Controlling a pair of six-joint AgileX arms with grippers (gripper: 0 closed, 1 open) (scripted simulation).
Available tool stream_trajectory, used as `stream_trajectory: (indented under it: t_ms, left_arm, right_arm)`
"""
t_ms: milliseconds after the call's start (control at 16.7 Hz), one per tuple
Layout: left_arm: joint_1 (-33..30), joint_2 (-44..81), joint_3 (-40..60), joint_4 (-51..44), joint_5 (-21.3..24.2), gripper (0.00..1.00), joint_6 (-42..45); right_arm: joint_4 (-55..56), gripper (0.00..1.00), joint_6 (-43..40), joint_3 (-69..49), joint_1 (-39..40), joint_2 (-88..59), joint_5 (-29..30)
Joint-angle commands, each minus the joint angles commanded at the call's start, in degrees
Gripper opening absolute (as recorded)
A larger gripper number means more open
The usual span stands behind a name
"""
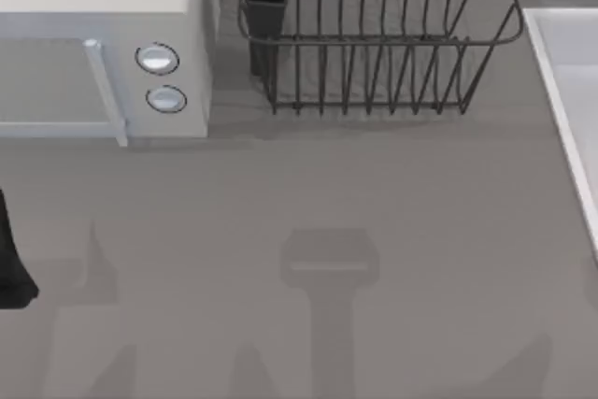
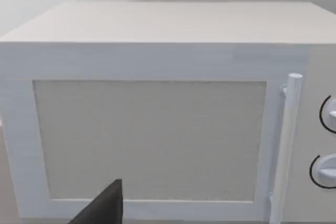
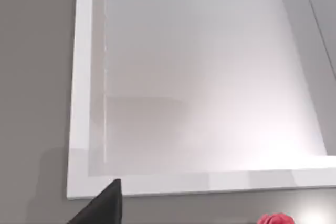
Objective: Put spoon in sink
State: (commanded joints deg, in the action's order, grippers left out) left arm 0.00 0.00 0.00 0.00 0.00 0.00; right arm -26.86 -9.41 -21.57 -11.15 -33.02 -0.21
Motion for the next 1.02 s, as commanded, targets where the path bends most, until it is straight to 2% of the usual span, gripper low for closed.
stream_trajectory:
  t_ms: [300,540,720,1020]
  left_arm:
    - [0.00,0.00,0.00,0.00,0.00,1.00,0.00]
    - [0.00,0.00,0.00,0.00,0.00,1.00,0.00]
    - [0.00,0.00,0.00,0.00,0.00,1.00,0.00]
    - [0.00,0.00,0.00,0.00,0.00,1.00,0.00]
  right_arm:
    - [-18.95,1.00,-6.28,-14.27,-7.86,-25.68,0.05]
    - [-29.66,1.00,-10.01,-23.16,-12.54,-38.84,0.13]
    - [-33.61,1.00,-11.42,-26.72,-14.32,-43.92,0.11]
    - [-33.88,1.00,-11.51,-26.94,-14.26,-44.28,0.12]
